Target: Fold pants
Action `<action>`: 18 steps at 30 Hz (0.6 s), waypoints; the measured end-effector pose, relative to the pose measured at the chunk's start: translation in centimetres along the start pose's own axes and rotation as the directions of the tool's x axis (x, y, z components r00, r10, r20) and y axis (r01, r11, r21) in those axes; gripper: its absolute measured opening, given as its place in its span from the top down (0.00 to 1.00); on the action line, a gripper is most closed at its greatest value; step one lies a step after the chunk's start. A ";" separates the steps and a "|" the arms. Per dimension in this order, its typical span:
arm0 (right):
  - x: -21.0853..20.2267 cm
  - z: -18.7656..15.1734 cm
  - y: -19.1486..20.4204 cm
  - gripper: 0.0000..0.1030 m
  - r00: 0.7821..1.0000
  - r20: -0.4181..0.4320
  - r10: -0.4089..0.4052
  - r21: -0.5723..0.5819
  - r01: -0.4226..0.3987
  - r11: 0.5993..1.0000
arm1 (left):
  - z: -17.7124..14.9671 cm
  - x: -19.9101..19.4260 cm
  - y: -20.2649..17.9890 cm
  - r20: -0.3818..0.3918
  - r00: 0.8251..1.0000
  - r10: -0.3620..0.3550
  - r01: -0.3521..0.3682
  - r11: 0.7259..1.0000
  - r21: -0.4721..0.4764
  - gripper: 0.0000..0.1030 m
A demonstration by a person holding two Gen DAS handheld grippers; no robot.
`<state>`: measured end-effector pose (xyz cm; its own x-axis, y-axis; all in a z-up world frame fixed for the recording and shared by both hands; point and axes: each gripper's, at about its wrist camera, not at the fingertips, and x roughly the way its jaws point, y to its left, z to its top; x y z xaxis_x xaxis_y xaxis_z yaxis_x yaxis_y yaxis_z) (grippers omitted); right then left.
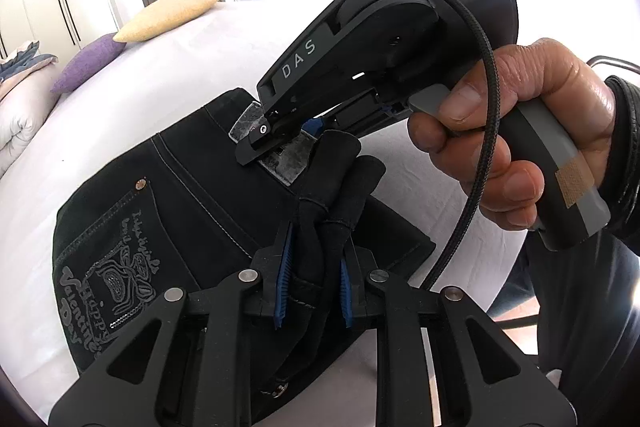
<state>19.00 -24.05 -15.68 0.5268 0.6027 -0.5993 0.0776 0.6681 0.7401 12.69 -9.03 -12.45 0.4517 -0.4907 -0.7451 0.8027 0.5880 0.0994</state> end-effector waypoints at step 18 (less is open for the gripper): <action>-3.0 -2.5 -1.2 0.69 0.992 0.113 -0.058 0.058 0.051 0.997 | -0.9 -4.4 6.6 0.083 0.980 -0.178 0.191 0.965 -0.182 0.34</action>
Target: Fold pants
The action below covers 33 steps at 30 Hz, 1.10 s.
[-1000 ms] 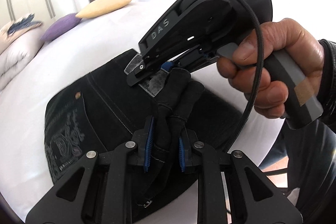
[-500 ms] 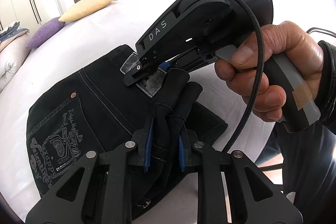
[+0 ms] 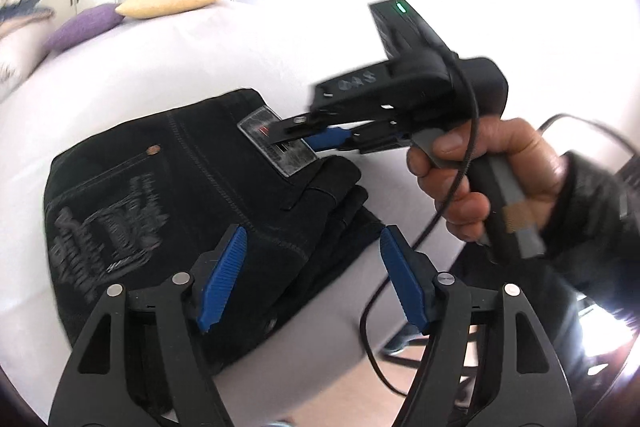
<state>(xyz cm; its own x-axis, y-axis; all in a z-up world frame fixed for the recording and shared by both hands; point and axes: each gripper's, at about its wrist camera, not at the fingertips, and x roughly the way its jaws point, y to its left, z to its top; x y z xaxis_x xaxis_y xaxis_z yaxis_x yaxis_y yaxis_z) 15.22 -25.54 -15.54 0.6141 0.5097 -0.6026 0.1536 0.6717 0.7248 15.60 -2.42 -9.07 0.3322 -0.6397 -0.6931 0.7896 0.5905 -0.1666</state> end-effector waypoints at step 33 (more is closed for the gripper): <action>1.1 -4.8 4.7 1.00 0.977 0.050 -0.205 -0.249 0.211 0.945 | -3.2 -1.8 15.2 -0.134 0.929 0.345 -0.365 0.914 -0.179 0.70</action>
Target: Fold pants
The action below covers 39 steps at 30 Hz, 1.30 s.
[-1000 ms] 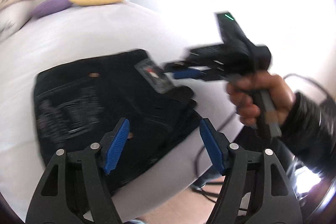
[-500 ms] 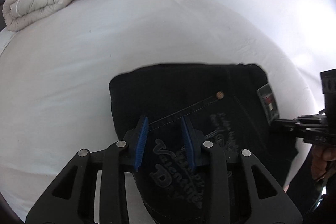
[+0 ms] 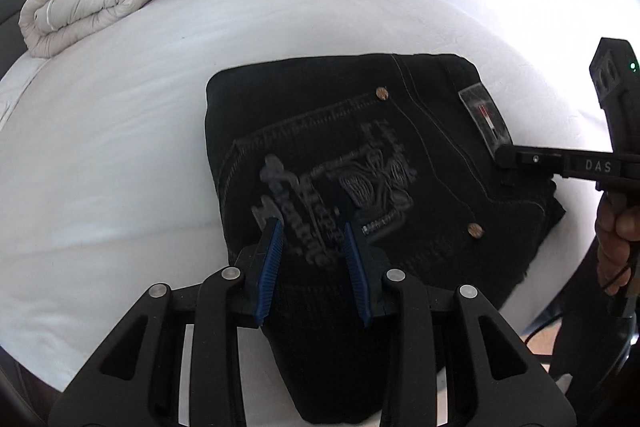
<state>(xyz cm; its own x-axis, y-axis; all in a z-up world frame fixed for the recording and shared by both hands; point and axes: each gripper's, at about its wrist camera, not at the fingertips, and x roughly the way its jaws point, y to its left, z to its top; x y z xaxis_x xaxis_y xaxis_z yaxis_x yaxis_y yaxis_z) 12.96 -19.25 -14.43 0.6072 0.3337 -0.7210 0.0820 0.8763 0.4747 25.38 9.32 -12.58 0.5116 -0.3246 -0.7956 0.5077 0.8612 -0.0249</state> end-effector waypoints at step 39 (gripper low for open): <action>-7.5 -2.1 -2.0 0.25 0.980 0.191 0.050 0.050 -0.060 0.997 | -3.5 -5.5 4.2 0.106 0.987 -0.121 0.148 0.940 -0.308 0.22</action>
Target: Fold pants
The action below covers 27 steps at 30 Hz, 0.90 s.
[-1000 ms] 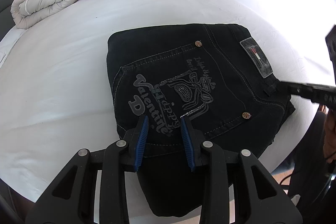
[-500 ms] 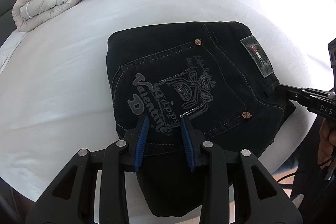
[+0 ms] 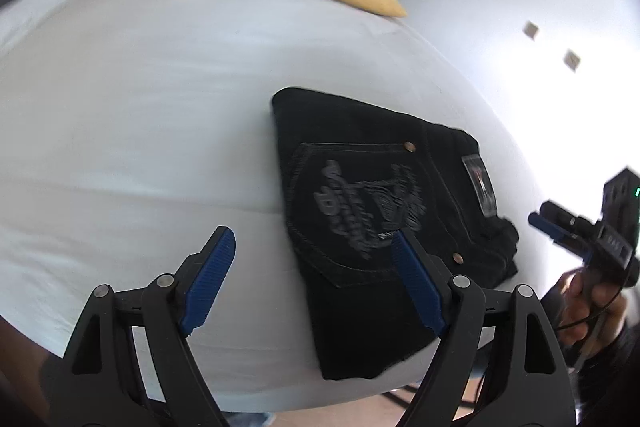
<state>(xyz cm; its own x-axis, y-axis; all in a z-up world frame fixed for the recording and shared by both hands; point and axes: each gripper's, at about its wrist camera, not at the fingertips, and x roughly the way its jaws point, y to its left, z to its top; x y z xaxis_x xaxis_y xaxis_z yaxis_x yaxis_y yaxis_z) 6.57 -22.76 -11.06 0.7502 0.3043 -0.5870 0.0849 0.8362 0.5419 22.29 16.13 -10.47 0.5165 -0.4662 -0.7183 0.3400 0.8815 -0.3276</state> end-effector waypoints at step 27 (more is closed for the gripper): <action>11.0 4.5 -3.4 0.63 0.944 -0.299 0.136 0.227 -0.068 0.971 | 4.6 9.7 -0.8 -0.263 0.958 -0.114 0.100 0.993 -0.066 0.62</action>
<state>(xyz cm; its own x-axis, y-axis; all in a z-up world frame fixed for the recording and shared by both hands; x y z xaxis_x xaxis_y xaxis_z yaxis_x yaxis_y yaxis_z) 17.45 -24.29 -16.65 0.5241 0.5379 -0.6603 0.1802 0.6877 0.7033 30.58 10.53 -14.34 0.2495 -0.5277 -0.8119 0.3374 0.8333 -0.4379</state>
